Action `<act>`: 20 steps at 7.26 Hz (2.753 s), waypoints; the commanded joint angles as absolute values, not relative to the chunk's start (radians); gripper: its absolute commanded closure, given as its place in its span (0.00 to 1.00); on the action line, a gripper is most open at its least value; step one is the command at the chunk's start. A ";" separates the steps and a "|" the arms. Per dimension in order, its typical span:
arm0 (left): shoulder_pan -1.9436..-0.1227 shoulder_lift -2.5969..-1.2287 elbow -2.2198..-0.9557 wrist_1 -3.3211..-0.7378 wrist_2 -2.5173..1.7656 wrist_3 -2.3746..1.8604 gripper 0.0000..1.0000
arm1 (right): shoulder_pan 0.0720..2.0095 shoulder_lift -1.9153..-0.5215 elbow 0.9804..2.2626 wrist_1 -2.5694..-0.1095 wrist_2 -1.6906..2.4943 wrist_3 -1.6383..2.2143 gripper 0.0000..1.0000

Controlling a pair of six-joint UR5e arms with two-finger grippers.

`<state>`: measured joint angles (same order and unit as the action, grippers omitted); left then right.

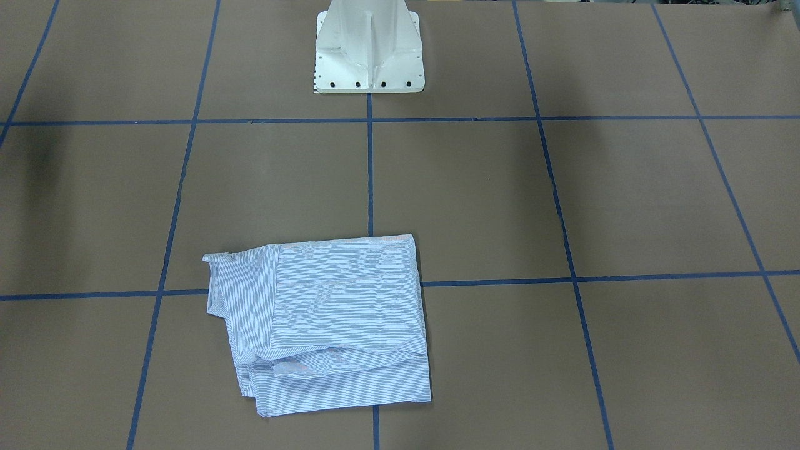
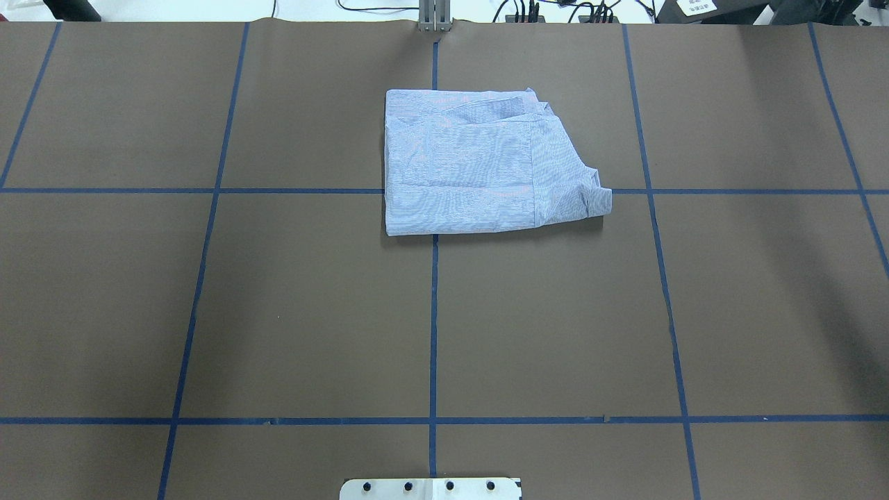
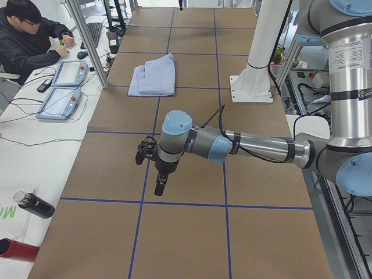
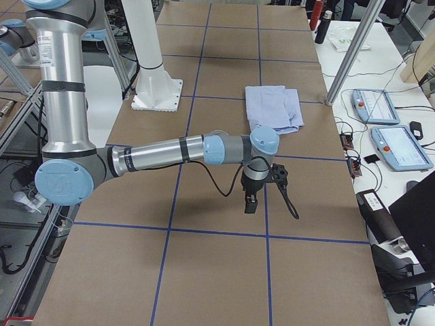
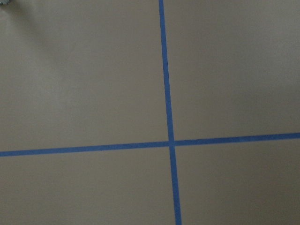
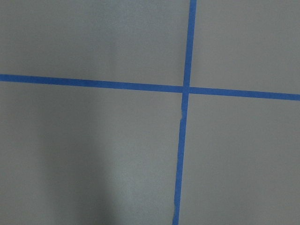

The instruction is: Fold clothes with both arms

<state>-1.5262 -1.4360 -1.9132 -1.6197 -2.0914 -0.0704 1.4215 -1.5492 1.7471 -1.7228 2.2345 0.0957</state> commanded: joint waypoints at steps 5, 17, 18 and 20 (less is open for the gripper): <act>-1.540 -1.467 -1.714 -1.543 -2.260 0.144 0.00 | 1.506 -1.620 1.750 -1.723 2.335 0.054 0.00; -1.555 -1.442 -1.755 -1.681 -2.255 0.098 0.00 | 1.586 -1.667 1.723 -1.678 2.329 0.060 0.00; -1.555 -1.440 -1.755 -1.681 -2.255 0.098 0.00 | 1.586 -1.664 1.720 -1.678 2.329 0.061 0.00; -1.555 -1.437 -1.755 -1.681 -2.258 0.059 0.00 | 1.586 -1.664 1.720 -1.677 2.329 0.063 0.00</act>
<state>-1.5554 -1.4386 -1.7548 -1.6812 -2.2563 0.0884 1.5856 -1.6648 1.7207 -1.6783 2.3290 0.0614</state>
